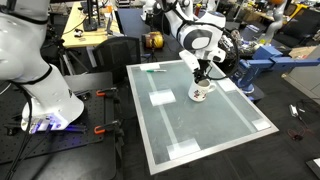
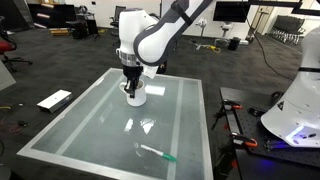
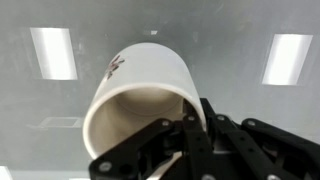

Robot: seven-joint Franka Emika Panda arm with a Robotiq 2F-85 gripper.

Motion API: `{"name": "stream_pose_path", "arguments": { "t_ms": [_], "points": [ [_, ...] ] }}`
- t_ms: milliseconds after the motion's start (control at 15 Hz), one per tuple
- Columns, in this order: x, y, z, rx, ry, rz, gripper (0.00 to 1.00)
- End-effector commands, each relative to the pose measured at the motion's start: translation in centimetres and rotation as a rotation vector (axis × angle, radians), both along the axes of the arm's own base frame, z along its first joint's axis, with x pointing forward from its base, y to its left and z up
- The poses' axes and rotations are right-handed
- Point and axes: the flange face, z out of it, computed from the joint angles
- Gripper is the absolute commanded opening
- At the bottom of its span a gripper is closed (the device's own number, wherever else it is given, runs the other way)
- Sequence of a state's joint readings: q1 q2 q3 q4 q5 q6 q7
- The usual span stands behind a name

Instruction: Slid the white mug to the left side of the table

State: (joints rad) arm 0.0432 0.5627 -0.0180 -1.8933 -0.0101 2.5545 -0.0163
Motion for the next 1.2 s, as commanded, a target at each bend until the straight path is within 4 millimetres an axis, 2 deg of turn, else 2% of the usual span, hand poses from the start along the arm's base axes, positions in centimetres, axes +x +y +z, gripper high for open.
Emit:
{"name": "stream_pose_path", "arguments": {
  "t_ms": [0,533,1133],
  "points": [
    [1.0,1.7,1.4,-0.011,0.008,0.021,0.02],
    [1.5,5.7,2.4,-0.015,-0.002,0.09,0.02],
    [1.8,9.8,2.0,-0.011,-0.014,0.158,0.02]
  ]
}}
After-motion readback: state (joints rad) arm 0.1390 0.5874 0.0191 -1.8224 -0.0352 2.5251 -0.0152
